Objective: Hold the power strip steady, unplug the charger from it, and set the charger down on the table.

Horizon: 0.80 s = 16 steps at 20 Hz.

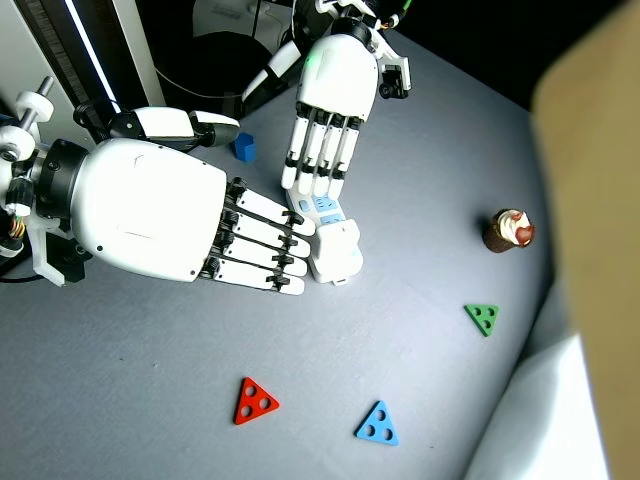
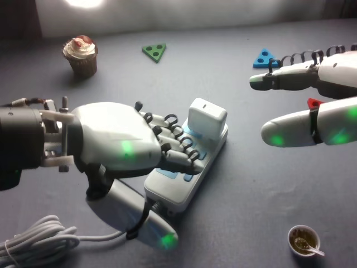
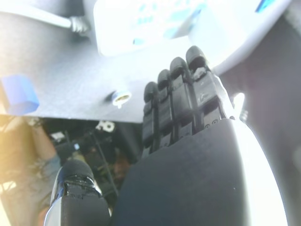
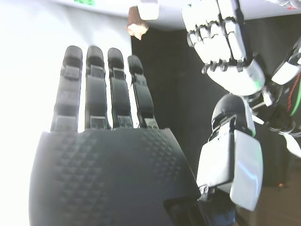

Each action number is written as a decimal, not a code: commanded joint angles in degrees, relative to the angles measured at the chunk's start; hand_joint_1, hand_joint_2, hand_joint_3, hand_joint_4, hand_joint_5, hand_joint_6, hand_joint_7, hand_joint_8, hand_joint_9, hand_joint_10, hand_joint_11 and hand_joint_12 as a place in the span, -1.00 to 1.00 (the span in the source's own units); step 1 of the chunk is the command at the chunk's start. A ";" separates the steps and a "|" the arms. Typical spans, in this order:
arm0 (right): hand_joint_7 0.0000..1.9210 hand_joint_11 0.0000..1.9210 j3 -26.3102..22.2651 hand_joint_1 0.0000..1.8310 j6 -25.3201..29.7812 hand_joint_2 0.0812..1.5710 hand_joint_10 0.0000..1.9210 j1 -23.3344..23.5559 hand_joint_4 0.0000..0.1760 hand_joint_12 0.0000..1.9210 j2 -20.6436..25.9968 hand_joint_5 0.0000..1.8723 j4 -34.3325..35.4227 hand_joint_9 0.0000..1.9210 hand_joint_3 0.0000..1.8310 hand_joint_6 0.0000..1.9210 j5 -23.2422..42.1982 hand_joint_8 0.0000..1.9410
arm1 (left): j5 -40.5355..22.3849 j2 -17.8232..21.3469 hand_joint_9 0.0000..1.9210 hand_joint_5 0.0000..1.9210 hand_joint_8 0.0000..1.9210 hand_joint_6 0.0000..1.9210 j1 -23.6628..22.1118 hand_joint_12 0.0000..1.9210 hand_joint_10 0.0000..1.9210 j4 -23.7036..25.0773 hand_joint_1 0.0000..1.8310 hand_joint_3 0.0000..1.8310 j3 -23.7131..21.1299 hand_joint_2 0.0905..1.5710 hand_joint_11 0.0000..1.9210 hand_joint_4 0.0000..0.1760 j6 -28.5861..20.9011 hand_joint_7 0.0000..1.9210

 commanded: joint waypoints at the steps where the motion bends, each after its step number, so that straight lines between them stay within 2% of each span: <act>1: -0.73 -0.77 0.10 -0.69 -0.26 0.28 -0.99 0.13 -1.00 -0.95 0.33 -0.76 2.49 -0.75 -0.99 -0.99 6.66 -0.99 | -0.97 -0.60 -0.75 -0.75 -0.99 -1.00 0.14 -0.84 -0.99 -1.44 -1.00 -1.00 0.08 0.24 -0.82 -1.00 -0.34 -0.73; 8: -0.78 -0.74 0.39 -0.18 -6.82 0.28 -1.00 -2.22 -1.00 -0.95 -3.10 -0.82 14.40 -0.76 -1.00 -1.00 8.87 -1.00 | -1.23 -3.10 -0.74 -0.76 -1.00 -1.00 1.99 -0.85 -1.00 -1.12 -1.00 -1.00 1.77 0.24 -0.82 -1.00 -0.38 -0.73; 10: -0.79 -0.74 0.43 -0.03 -9.32 0.27 -1.00 -4.21 -1.00 -0.94 -3.84 -0.84 20.53 -0.76 -1.00 -1.00 10.49 -1.00 | -1.39 -4.12 -0.74 -0.75 -0.99 -0.99 2.17 -0.85 -0.99 -1.13 -1.00 -1.00 2.45 0.24 -0.82 -1.00 -0.38 -0.72; 16: -0.71 -0.68 3.47 0.14 -11.25 0.24 -0.99 -5.46 -1.00 -0.91 -6.51 -0.76 32.59 -0.69 -1.00 -0.99 14.31 -0.99 | -1.32 -5.76 -0.74 -0.76 -1.00 -1.00 2.14 -0.86 -0.99 -1.00 -1.00 -1.00 3.89 0.24 -0.81 -1.00 -0.39 -0.72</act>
